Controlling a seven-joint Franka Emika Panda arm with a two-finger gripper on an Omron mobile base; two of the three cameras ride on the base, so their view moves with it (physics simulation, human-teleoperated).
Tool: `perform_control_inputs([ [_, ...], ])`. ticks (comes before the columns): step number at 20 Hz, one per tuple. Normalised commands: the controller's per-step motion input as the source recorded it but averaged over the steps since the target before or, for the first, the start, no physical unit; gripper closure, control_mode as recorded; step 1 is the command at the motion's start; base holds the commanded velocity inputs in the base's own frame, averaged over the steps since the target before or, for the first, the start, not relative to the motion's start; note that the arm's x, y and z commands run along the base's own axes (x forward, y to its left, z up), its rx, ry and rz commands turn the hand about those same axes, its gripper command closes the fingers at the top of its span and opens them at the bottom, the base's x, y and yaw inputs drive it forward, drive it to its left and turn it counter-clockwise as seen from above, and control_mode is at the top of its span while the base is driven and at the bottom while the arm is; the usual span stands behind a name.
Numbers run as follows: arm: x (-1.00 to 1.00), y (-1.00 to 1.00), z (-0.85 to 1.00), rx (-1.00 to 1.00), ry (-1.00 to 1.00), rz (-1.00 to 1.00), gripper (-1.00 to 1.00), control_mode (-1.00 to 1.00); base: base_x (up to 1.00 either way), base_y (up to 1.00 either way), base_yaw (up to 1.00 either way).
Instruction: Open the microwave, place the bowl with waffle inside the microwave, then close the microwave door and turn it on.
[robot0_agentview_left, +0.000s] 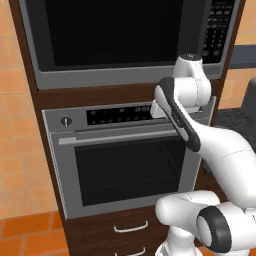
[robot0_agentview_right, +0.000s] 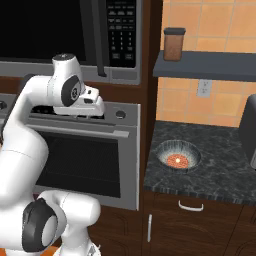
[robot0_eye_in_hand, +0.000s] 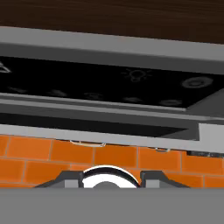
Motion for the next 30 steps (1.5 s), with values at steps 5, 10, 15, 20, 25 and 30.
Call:
perform_control_inputs([
  [5, -0.34, 0.01, 0.23, 0.0, -0.24, 0.0, -1.0, -1.0, 0.0, 0.0, 0.0],
  [10, -0.27, -0.17, 0.7, 0.0, -0.36, -0.01, -1.0, -1.0, 0.0, 0.0, 0.0],
  [15, -0.28, -0.29, 0.75, 0.0, -0.34, -0.01, -1.0, -1.0, 0.0, 0.0, 0.0],
  [20, 0.0, -0.29, 0.85, 0.0, -0.2, -0.03, -1.0, -1.0, 0.0, 0.0, 0.0],
  [25, 0.0, -0.31, 0.6, 0.0, -0.25, 0.0, -1.0, -1.0, 0.0, 0.0, 0.0],
  [30, 0.09, -0.09, 0.48, 0.0, -0.28, 0.0, -1.0, -1.0, 0.0, 0.0, 0.0],
])
